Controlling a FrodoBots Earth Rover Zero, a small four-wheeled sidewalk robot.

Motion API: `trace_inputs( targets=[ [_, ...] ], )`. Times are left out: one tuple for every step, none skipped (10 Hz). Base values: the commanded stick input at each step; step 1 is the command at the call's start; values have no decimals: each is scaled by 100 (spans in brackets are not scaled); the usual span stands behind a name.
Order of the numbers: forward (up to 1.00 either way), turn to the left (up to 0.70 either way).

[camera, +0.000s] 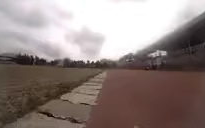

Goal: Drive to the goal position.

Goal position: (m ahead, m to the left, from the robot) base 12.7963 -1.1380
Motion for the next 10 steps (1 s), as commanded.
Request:
trace_inputs(
  targets=[
    [100, 0],
    [100, 0],
    [100, 0],
    [100, 0],
    [100, 0],
    [100, 0],
    [100, 0],
    [100, 0],
    [100, 0],
    [100, 0]
  ],
)
